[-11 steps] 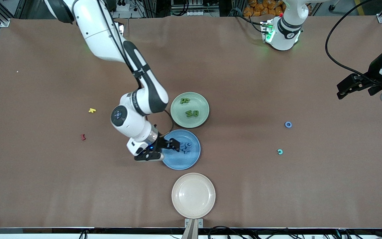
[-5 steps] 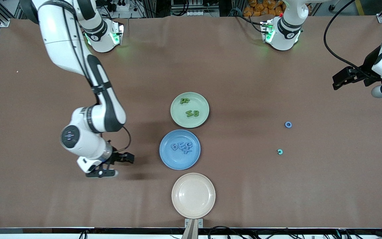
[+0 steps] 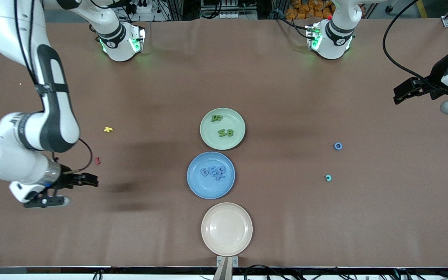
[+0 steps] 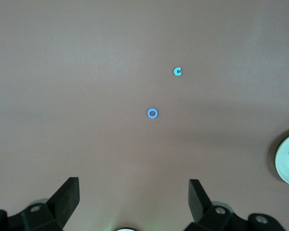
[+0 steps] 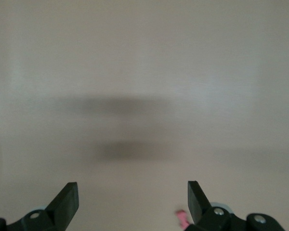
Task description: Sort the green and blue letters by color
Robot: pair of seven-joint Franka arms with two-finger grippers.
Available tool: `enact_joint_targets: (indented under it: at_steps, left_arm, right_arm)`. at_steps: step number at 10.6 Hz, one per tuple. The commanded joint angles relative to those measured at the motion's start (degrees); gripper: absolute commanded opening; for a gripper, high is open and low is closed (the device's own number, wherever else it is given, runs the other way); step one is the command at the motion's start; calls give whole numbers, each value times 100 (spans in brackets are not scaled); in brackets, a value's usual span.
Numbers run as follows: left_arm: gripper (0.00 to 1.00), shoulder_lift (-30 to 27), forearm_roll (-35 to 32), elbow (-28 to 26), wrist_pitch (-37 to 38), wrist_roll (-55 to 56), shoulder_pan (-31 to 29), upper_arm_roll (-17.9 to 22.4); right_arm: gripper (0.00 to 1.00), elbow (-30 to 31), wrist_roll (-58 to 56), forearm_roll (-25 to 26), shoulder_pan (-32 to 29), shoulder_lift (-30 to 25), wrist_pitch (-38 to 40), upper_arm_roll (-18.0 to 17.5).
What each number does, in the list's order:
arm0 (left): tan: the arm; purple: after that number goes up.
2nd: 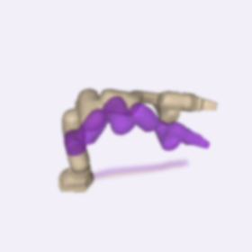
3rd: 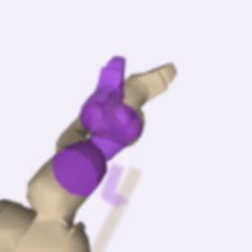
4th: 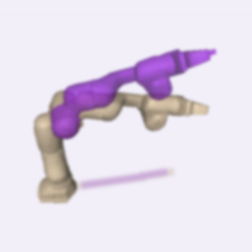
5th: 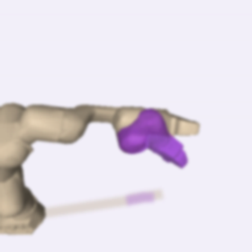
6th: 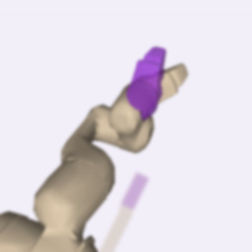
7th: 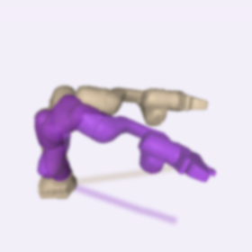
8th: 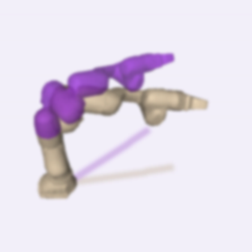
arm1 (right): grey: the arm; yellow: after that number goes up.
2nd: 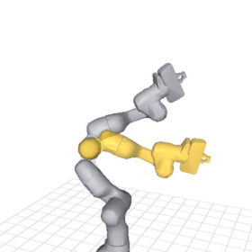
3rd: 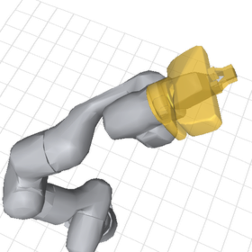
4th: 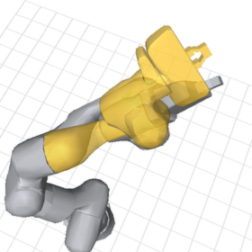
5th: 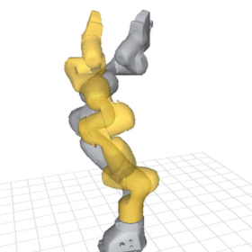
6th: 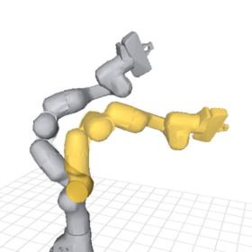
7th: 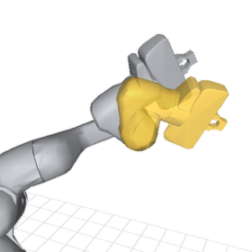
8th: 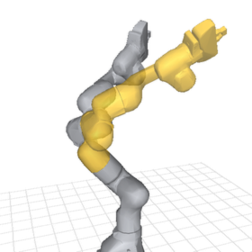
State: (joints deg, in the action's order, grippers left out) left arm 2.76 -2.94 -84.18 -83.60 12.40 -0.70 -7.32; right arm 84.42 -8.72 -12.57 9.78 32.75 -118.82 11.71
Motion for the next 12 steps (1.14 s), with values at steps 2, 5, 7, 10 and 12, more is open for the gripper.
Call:
enact_joint_targets:
  at_steps: [2, 5, 7, 10, 12]
  left_arm:
    - [100, 22, 109, 121, 124, -177, -18, 2]
    - [100, 171, 101, 506, 80, -300, 26, 55]
    - [100, 215, 101, 534, 72, -309, 26, 46]
    - [100, 365, 92, 701, 37, -335, 35, 64]
    - [100, 452, 92, 727, -165, -344, 9, 72]
  right_arm:
    - [100, 531, 28, 351, -344, -1338, 876, -99]
    - [100, 532, 37, 809, -380, -2112, 1562, -29]
    - [100, 496, 81, 809, -327, -2473, 1966, 59]
    - [100, 199, 887, 800, -283, -2852, 2607, 24]
    - [100, 215, 1030, 800, -222, -3159, 2733, 6]
